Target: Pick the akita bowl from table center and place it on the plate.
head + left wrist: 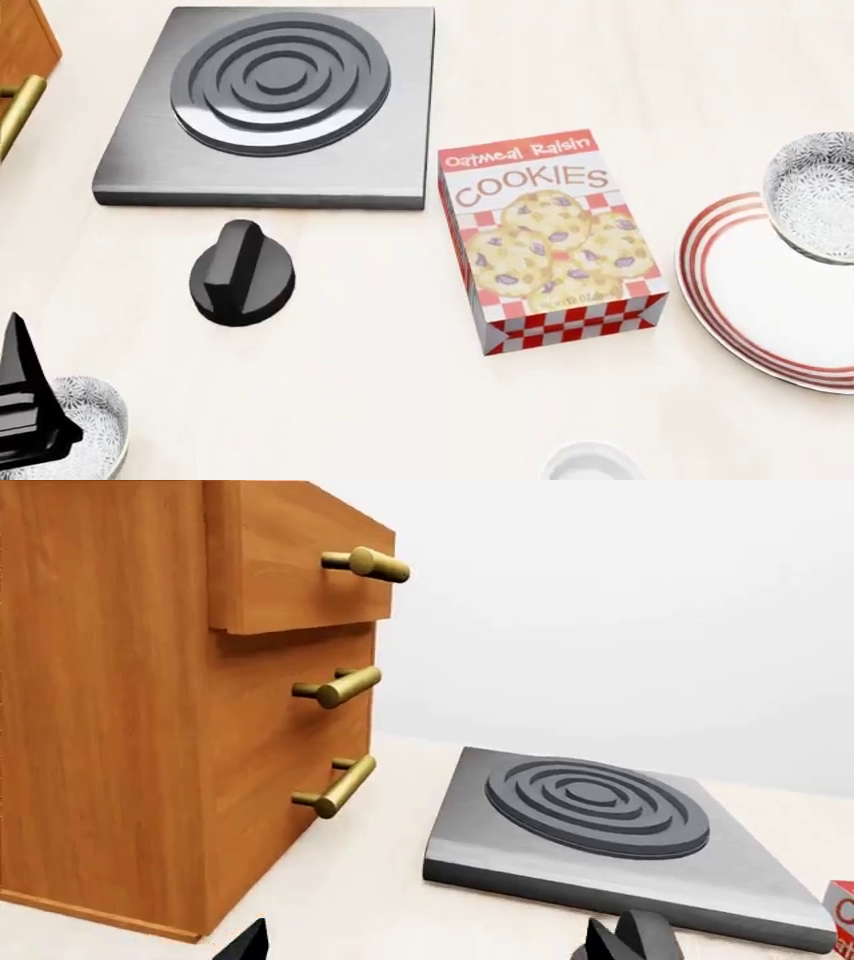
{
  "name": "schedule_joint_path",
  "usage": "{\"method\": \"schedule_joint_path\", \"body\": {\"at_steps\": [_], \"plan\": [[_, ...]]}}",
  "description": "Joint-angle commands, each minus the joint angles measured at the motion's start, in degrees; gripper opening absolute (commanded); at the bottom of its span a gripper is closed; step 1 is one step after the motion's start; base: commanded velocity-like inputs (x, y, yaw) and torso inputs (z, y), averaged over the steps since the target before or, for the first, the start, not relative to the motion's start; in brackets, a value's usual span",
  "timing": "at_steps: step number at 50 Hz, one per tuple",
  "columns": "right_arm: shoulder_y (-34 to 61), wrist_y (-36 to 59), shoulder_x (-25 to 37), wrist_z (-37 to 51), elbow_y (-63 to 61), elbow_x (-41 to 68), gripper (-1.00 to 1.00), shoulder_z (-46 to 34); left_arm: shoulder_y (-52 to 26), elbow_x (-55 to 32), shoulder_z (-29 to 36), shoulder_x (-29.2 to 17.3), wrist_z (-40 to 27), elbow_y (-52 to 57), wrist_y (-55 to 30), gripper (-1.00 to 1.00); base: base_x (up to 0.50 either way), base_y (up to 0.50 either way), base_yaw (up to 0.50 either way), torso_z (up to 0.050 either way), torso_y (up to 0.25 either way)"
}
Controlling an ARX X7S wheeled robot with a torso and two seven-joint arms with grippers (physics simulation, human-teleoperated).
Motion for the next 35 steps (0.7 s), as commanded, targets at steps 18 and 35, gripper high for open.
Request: {"method": "schedule_joint_path", "body": {"at_steps": [18, 35], "plan": [[2.7, -4.8, -0.1, -5.6, 6.8, -1.8, -1.00, -3.0, 0.2, -0.8, 0.2, -0.6, -0.5, 0.6, -0.4, 1.00, 0.00, 0.00, 0.00, 0.000, -0.082], [4.2, -12.4, 0.6, -13.8, 18.2, -5.5, -1.00, -5.6, 0.9, -0.7, 0.4, -1.2, -0.8, 1.6, -0.3, 1.00, 0.00, 0.00, 0.00, 0.000, 0.000]]}}
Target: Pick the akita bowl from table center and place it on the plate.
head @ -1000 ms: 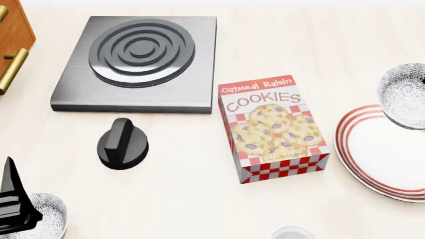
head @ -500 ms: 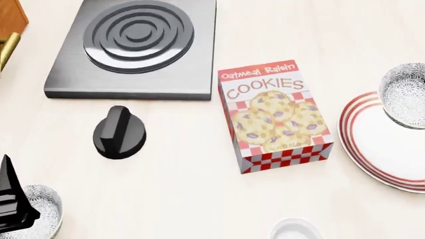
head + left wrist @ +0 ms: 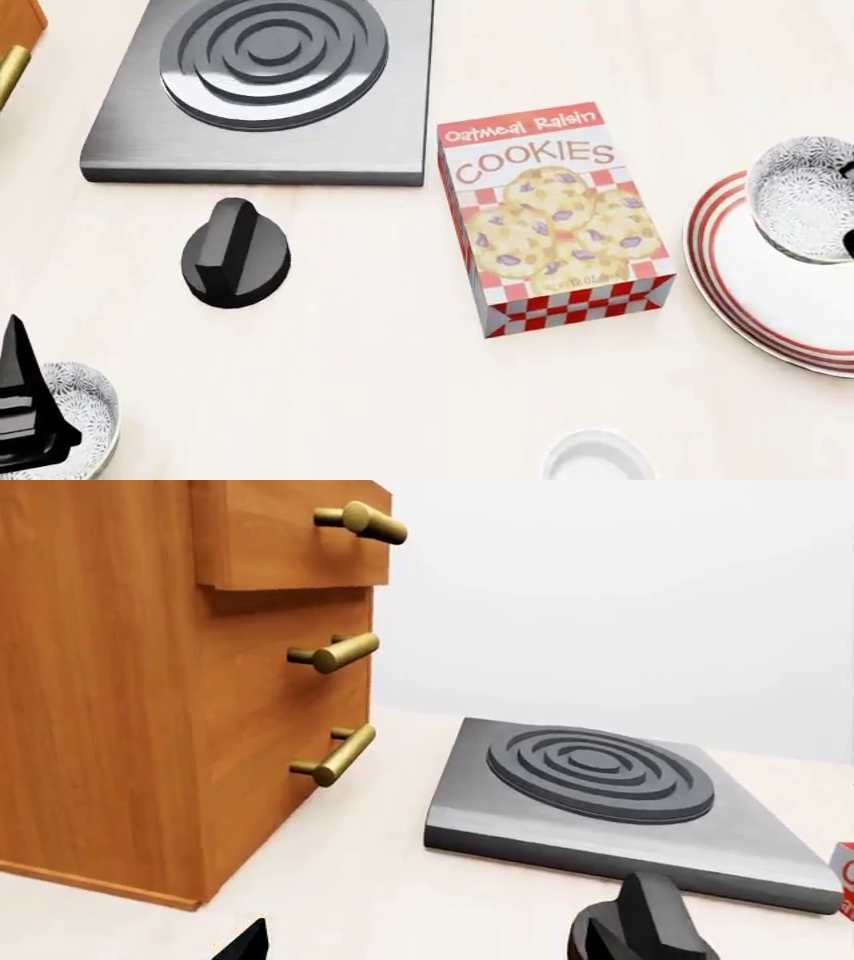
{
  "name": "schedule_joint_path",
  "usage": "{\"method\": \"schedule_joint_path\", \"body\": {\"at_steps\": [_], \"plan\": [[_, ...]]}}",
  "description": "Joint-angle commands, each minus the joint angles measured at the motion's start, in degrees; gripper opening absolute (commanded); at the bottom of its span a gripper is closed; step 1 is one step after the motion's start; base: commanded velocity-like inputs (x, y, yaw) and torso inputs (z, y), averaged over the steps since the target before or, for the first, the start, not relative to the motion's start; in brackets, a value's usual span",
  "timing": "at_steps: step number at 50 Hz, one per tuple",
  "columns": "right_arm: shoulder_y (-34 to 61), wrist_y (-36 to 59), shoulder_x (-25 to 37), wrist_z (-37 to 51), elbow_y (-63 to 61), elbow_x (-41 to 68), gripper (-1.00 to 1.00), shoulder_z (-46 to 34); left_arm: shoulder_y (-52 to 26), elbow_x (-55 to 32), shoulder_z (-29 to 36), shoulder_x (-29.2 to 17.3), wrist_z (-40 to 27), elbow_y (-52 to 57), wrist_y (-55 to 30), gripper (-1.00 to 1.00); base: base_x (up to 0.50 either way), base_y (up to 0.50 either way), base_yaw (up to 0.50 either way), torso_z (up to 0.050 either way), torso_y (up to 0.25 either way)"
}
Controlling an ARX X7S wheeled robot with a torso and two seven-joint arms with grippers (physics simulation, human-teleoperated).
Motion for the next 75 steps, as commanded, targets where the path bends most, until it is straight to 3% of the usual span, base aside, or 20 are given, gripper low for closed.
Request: {"method": "schedule_joint_path", "body": {"at_steps": [1, 19, 49, 50, 57, 65, 75], "plan": [[2.1, -5.4, 0.2, -5.5, 7.6, -2.2, -1.00, -2.0, 0.3, -0.2, 0.0, -0.5, -0.2, 0.8, -0.2, 1.00, 0.00, 0.00, 0.00, 0.000, 0.000], [11.9, -18.8, 0.6, -14.8, 29.4, -9.9, -1.00, -7.3, 1.1, -0.8, -0.3, -1.1, -0.4, 1.8, -0.2, 1.00, 0.00, 0.00, 0.00, 0.000, 0.000], [9.9, -21.8, 0.2, -15.4, 30.5, -16.1, -1.00, -1.2, 1.3, -1.2, -0.4, -1.8, -0.9, 2.7, -0.2, 1.00, 0.00, 0.00, 0.00, 0.000, 0.000], [9.9, -21.9, 0.1, -15.2, 30.5, -16.5, 1.00, -1.1, 1.3, -1.2, -0.5, -1.9, -0.9, 2.8, -0.3, 1.00, 0.00, 0.00, 0.00, 0.000, 0.000], [9.0, -22.9, 0.2, -13.7, 28.7, -17.0, 1.00, 0.6, 1.3, -1.3, -0.3, -2.0, -1.1, 3.0, -0.4, 1.00, 0.00, 0.00, 0.00, 0.000, 0.000], [-3.5, -28.0, -4.8, -2.2, -5.4, -13.3, 1.00, 7.2, 1.2, -1.2, 0.0, -2.0, -1.1, 3.0, -0.4, 1.00, 0.00, 0.00, 0.00, 0.000, 0.000], [-6.3, -34.1, -7.6, -1.1, -26.1, -15.3, 1.00, 4.2, 1.2, -1.4, 0.2, -2.1, -1.3, 3.4, -0.6, 1.00, 0.00, 0.00, 0.00, 0.000, 0.002]]}}
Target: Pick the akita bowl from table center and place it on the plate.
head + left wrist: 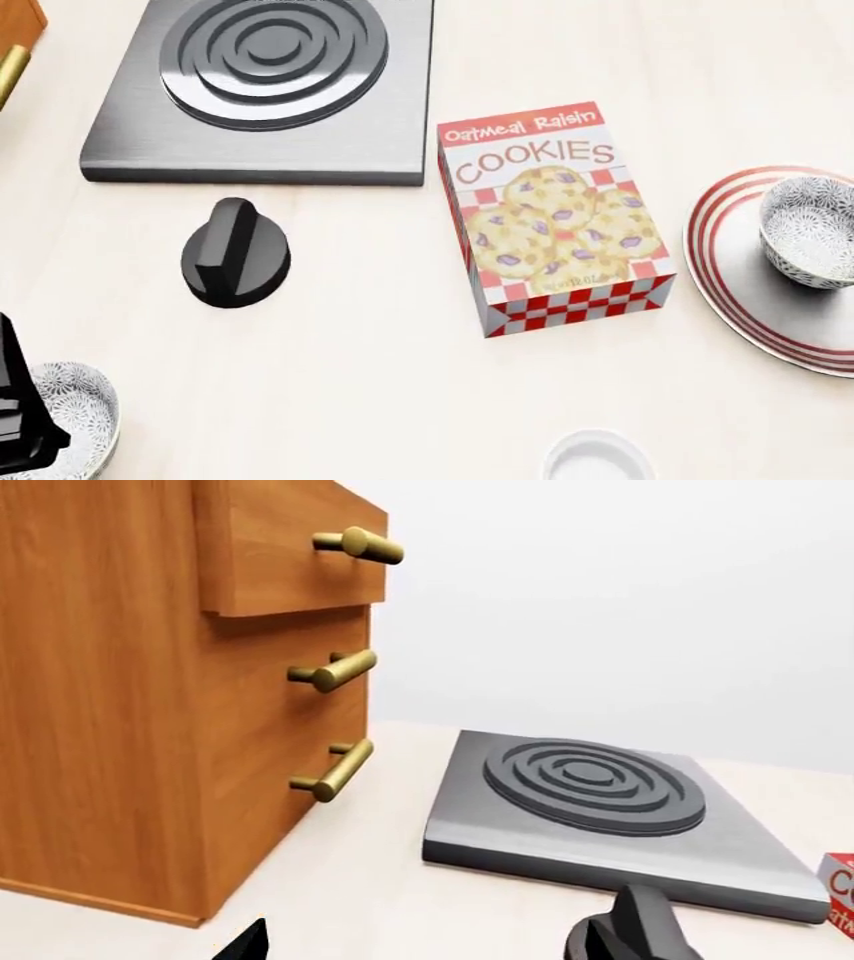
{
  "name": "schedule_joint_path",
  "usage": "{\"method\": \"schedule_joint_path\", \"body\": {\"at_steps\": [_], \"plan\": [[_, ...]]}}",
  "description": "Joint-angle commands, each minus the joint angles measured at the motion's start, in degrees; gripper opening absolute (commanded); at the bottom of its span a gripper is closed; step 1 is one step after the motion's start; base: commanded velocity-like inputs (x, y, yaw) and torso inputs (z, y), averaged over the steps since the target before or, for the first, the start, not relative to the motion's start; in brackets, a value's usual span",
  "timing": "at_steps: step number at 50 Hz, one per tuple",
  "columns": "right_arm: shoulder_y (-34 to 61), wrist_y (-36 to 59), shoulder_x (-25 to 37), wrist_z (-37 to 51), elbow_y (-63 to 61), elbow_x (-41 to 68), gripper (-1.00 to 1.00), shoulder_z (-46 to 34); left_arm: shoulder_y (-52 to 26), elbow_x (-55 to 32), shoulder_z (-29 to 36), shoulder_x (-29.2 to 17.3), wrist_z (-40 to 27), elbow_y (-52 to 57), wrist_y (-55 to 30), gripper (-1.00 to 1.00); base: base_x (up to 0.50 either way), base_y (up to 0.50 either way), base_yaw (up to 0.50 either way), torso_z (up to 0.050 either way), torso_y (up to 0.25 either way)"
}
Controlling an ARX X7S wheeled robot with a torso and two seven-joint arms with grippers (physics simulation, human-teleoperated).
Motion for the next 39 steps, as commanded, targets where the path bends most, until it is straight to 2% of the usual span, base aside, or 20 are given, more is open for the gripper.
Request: {"method": "schedule_joint_path", "body": {"at_steps": [1, 10, 26, 39], "plan": [[-4.8, -4.9, -2.9, 3.2, -24.0, -0.6, 1.00, -0.9, 0.0, 0.0, 0.4, -0.1, -0.1, 0.2, 0.0, 1.00, 0.00, 0.00, 0.00, 0.000, 0.000], [-4.1, 2.7, -1.2, 4.3, -39.0, 1.5, 1.00, -6.0, -0.1, 0.0, 0.8, -0.2, -0.2, 0.7, -0.3, 1.00, 0.00, 0.00, 0.00, 0.000, 0.000], [-5.9, 23.1, 4.1, 11.8, -65.9, 18.6, 1.00, -3.2, 0.6, -1.1, -0.2, -1.4, -1.2, 4.7, -1.2, 1.00, 0.00, 0.00, 0.00, 0.000, 0.000], [-1.4, 31.2, 5.6, 18.7, -75.6, 30.5, 1.00, -1.9, 0.3, -1.0, 0.5, -1.4, -0.9, 4.4, -0.8, 1.00, 0.00, 0.00, 0.00, 0.000, 0.000]]}}
